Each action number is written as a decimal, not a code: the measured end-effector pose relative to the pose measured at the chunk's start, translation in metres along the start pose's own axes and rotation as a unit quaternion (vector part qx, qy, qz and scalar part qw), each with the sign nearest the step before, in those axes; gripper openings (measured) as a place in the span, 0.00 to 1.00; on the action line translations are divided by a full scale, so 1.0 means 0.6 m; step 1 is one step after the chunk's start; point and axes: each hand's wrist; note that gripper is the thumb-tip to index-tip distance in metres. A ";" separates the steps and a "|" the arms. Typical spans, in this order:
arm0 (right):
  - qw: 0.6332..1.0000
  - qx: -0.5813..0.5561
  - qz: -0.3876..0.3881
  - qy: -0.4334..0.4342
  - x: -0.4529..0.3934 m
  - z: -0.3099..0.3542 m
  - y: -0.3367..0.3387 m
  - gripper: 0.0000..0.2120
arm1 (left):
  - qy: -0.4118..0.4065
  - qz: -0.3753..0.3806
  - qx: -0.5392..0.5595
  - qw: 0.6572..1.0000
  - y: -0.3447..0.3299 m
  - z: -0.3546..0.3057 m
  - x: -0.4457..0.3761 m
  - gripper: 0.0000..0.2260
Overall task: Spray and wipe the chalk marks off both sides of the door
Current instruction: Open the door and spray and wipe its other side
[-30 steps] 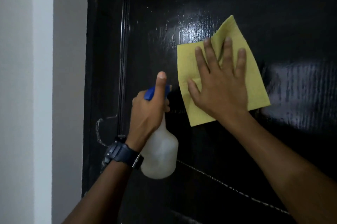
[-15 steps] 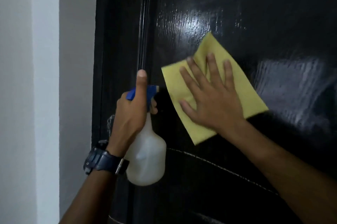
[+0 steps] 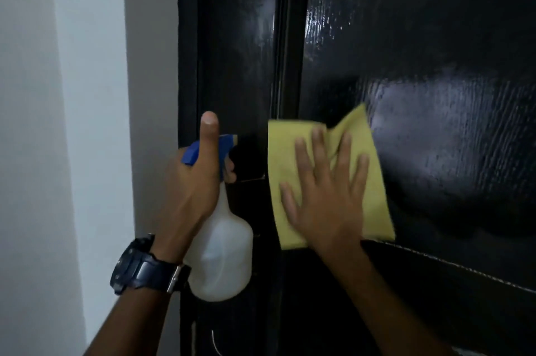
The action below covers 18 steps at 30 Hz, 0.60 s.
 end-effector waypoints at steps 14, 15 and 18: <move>0.999 -0.007 -0.005 -0.039 -0.194 0.113 0.032 0.37 | 0.081 0.005 -0.008 0.997 0.063 0.028 0.040 0.41; 0.999 -0.003 -0.004 -0.042 -0.194 0.116 0.027 0.36 | 0.073 -0.003 -0.023 0.997 0.067 0.040 0.047 0.43; 1.000 -0.008 0.005 -0.021 -0.129 0.129 0.000 0.37 | 0.078 -0.018 -0.061 0.995 0.079 0.072 0.075 0.43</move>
Point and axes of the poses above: each hand's wrist, its own x-axis away from the middle knuckle, its own y-axis out of the back of the hand, z = x × y, and after that the axes turned 6 degrees about -y, right-handed
